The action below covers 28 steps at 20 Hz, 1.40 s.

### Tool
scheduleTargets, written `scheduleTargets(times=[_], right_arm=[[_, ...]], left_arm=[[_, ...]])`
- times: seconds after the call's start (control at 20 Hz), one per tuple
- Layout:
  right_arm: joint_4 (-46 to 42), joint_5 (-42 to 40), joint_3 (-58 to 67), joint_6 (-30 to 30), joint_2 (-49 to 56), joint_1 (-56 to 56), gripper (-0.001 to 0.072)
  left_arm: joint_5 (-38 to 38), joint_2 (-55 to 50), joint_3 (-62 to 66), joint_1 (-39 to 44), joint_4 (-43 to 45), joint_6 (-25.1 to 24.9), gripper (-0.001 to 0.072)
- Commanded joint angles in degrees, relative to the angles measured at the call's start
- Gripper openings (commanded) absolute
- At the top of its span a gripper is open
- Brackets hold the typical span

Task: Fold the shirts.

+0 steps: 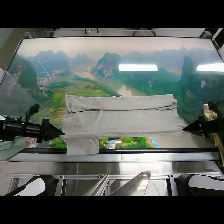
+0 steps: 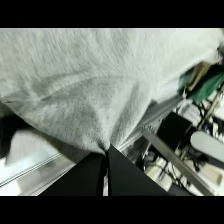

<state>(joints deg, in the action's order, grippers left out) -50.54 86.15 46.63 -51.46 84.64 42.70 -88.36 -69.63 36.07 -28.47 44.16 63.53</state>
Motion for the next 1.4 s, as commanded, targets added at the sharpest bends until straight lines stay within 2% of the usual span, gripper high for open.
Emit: scheduleTargets(times=[0.0, 0.2, 0.3, 0.65, 0.85, 1.1, 1.15, 1.2, 1.25, 1.3, 1.35], right_arm=[[2.34, -1.38, 0.63, -0.33, -0.09, -0.02, 0.0016], [19.21, -2.43, 1.75, 6.03, -0.09, -1.31, 0.0016], [24.33, -5.07, 2.47, 8.17, 0.02, -3.91, 0.0016], [25.11, -21.11, 8.37, 8.2, 3.67, -13.42, 0.0016], [25.05, -23.39, 11.13, 8.24, 8.98, -14.99, 0.0016], [23.74, -23.37, 11.13, 9.55, 12.87, -15.08, 0.0016], [23.12, -22.84, 11.21, 9.75, 12.76, -15.04, 0.0022], [21.94, -21.29, 11.76, 9.94, 12.5, -14.88, 0.0182], [19.19, -19.17, 13.05, 9.9, 12.04, -14.49, 0.0316], [15.04, -16.39, 15.21, 8.79, 11.41, -13.86, 0.0322], [10.34, -15.08, 17.77, 5.05, 10.78, -13.16, 0.0335]], left_arm=[[-0.61, 3.56, 2.47, -5.49, -0.98, 1.42, 0.003], [-0.63, -0.35, 7.13, -1.92, -2.36, 1.27, 0.003], [-0.33, -4.35, 12.5, 1.6, -2.47, 2.21, 0.0029], [-0.2, -23.52, 38.64, 9.6, -3.76, 7.48, 0.0028], [-0.9, -33.75, 50.82, 11.47, -3.72, 9.55, 0.0027], [-6.16, -44.98, 62.4, 13.81, -3.43, 10.32, 0.0029], [-7.74, -46.53, 64.74, 13.92, -3.41, 11.15, 0.0077], [-9.49, -47.63, 67.1, 13.9, -3.39, 12.11, 0.0335], [-10.95, -48.19, 69.24, 13.75, -3.41, 12.98, 0.0527], [-12.39, -48.41, 71.67, 13.4, -3.41, 13.75, 0.0695], [-13.33, -48.37, 73.81, 12.98, -3.45, 14.19, 0.071]])
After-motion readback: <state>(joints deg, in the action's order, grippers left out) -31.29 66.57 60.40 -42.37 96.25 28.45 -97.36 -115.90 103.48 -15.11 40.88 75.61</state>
